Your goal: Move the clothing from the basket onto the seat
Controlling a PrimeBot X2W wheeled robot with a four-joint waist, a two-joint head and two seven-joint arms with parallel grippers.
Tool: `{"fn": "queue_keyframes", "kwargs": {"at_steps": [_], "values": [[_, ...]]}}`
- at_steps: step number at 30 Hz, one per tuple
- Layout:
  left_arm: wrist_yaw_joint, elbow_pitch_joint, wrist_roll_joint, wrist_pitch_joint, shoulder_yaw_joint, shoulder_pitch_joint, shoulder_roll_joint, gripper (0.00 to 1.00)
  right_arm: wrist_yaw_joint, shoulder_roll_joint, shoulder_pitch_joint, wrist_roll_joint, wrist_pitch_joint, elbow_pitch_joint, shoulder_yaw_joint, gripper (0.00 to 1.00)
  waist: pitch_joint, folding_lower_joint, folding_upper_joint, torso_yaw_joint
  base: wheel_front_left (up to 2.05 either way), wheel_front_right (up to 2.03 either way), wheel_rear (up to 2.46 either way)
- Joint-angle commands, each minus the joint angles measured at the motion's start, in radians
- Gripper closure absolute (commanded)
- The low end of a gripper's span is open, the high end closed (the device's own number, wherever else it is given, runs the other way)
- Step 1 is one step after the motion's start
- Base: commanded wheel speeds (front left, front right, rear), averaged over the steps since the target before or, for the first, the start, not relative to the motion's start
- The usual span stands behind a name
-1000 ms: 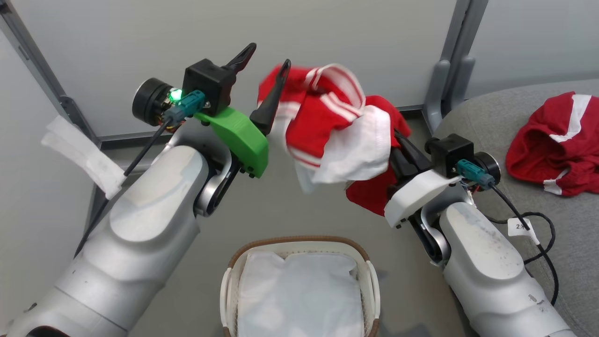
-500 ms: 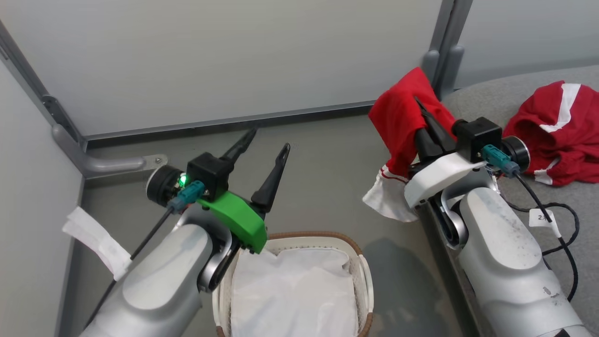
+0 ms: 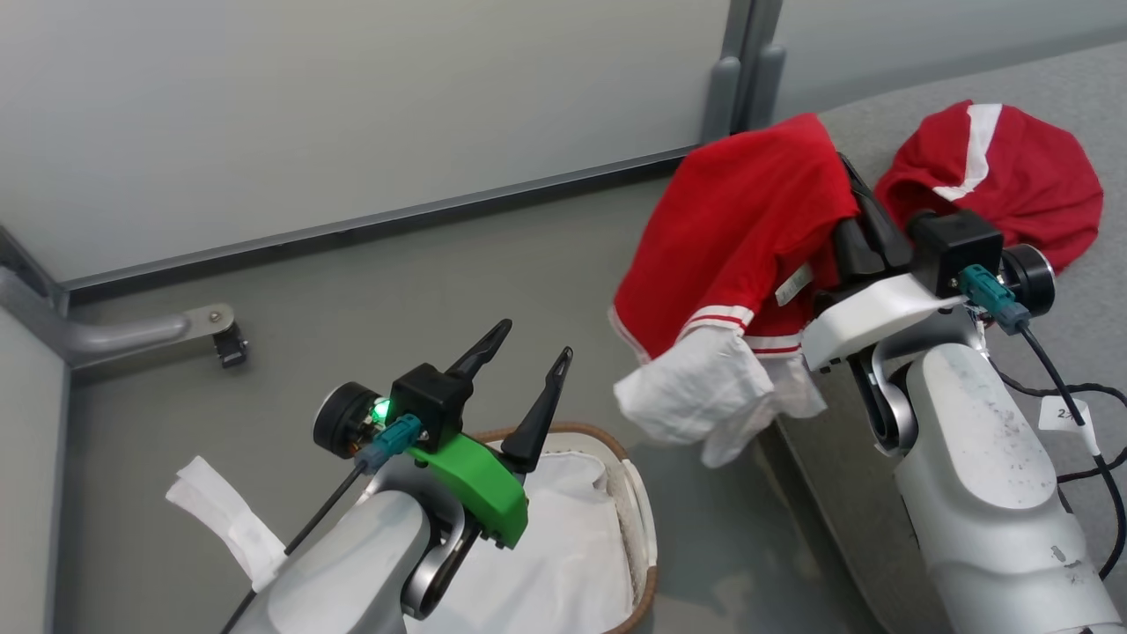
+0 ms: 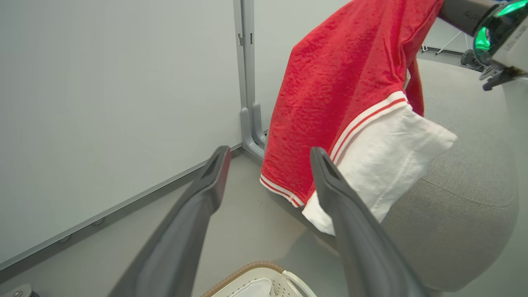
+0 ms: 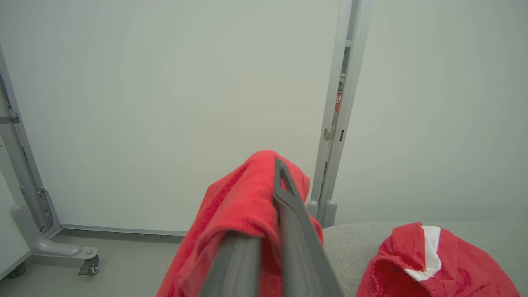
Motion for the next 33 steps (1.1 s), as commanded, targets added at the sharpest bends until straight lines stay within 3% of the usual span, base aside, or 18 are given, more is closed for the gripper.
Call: {"fn": "queue_keyframes", "kwargs": {"at_steps": [1, 12, 17, 24, 33], "values": [[-0.003, 0.005, 0.012, -0.005, 0.004, 0.018, -0.003, 0.0, -0.001, -0.004, 0.014, -0.005, -0.002, -0.01, -0.004, 1.0, 0.023, 0.0, -0.0001, -0.057, 0.0, 0.0, 0.0], [-0.015, -0.001, 0.055, -0.006, 0.034, 0.049, -0.034, 0.0, -0.001, -0.003, 0.038, -0.045, -0.002, -0.043, -0.03, 1.0, 0.072, 0.0, -0.0001, -0.236, 0.0, 0.0, 0.0], [-0.026, 0.002, 0.079, -0.006, 0.041, 0.05, -0.047, 0.0, -0.001, -0.003, 0.052, -0.045, -0.002, -0.051, -0.035, 1.0, 0.09, 0.0, -0.0001, -0.283, 0.0, 0.0, 0.0], [-0.041, 0.01, 0.105, -0.006, 0.049, 0.046, -0.057, 0.0, -0.001, -0.003, 0.063, -0.05, -0.002, -0.058, -0.045, 1.0, 0.104, 0.0, -0.0001, -0.297, 0.0, 0.0, 0.0], [-0.049, 0.016, 0.118, -0.006, 0.051, 0.044, -0.079, 0.0, -0.001, -0.003, 0.029, -0.086, -0.002, -0.036, -0.054, 1.0, 0.129, 0.0, -0.0001, -0.253, 0.0, 0.0, 0.0]]}}
